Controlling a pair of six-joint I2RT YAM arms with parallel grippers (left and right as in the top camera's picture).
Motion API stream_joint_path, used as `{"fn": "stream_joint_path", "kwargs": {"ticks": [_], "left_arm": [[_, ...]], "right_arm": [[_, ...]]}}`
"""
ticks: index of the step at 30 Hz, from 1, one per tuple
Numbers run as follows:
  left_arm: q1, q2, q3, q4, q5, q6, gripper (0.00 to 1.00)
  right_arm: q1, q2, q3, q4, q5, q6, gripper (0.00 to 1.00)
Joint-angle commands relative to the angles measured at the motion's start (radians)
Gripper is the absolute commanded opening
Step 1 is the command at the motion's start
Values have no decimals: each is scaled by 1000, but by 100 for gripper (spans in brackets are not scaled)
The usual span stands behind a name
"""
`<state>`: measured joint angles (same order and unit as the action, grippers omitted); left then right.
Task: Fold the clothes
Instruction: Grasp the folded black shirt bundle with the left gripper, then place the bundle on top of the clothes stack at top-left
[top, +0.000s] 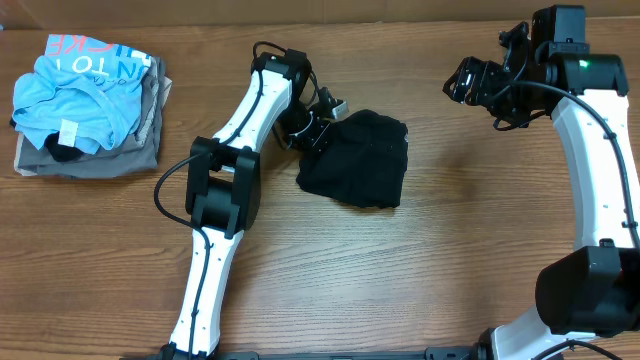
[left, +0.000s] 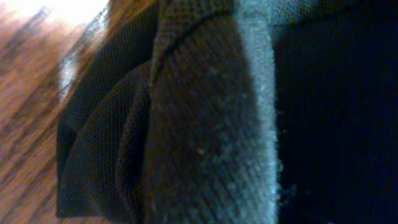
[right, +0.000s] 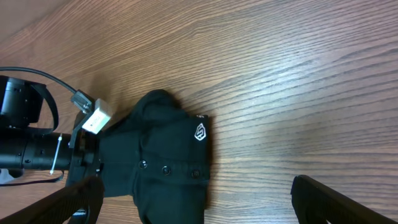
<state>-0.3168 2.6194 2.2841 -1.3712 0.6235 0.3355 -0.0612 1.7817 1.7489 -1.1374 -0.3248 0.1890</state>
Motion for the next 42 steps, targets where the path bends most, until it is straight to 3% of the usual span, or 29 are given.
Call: {"fn": "stream_joint_path", "kwargs": {"ticks": [1,8,18,25,29,34,42], "left_arm": [[40,19,61,-50,85,-29,4],[216,-78,381,-204,226,-175,4],[491,-211,633,-81,410,-470,4],[711,-233,716,16,375,-645,4],[808,-230,713,11,220,-716,4],[857,-214,712,37,97,-795,4],[864,-166,697,165,82,-869,4]], "right_arm": [[-2,-4,4,6,11,-7,100],[-2,-3,4,7,11,-7,100],[-2,5,-5,8,11,-7,100],[-2,5,-54,16,11,-7,100],[-2,6,-79,25,11,-7,100],[-2,6,-88,26,10,-7,100],[-2,6,-88,27,10,-6,100]]}}
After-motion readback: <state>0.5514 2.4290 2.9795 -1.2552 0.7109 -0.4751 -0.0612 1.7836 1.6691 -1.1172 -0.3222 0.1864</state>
